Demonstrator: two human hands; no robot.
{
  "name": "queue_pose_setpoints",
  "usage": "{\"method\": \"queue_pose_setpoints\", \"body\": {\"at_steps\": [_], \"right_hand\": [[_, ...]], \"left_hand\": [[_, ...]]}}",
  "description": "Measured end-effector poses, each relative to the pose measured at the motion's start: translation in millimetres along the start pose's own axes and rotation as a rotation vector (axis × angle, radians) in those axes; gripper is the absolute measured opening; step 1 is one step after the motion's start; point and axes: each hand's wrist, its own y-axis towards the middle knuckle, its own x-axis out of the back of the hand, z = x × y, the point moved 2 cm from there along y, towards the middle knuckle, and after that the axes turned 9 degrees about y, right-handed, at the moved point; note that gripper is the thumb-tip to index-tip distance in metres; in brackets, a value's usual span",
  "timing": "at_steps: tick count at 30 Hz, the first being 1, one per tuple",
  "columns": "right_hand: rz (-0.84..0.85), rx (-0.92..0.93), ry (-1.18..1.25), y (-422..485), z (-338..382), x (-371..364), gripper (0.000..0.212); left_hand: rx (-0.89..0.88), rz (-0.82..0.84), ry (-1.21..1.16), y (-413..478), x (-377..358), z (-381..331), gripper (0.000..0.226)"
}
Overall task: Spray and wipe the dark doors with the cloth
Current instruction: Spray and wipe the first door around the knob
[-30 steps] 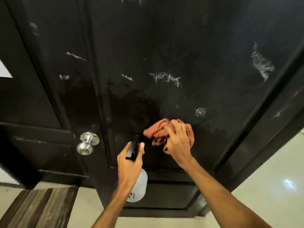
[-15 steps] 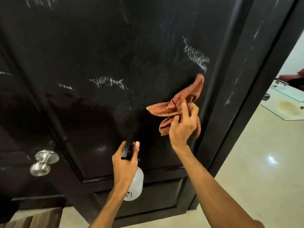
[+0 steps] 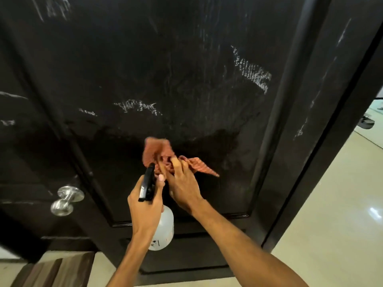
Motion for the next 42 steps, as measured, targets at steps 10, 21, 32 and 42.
{"method": "queue_pose_setpoints", "body": {"at_steps": [10,21,32,42], "right_hand": [[-0.016,0.05,0.005,25.6,42.8,-19.3,0.047],[-0.438,-0.578,0.001,-19.4,-35.9,38.0,0.048],[-0.362,-0.665,0.174,-70.9,-103.8,93.2,0.068],[-0.392,-0.576,0.182,-93.0,-145.0,136.0,0.045]], "left_hand": [[0.012,0.014,-0.003,11.4,44.2,17.2,0.028],[0.012,0.203,-0.029,-3.8,-5.7,18.1,0.022],[0.013,0.344,0.003,-41.3,-126.9,-13.4,0.023],[-0.041,0.322,0.034,-58.0,-179.3,-32.6,0.02]]}}
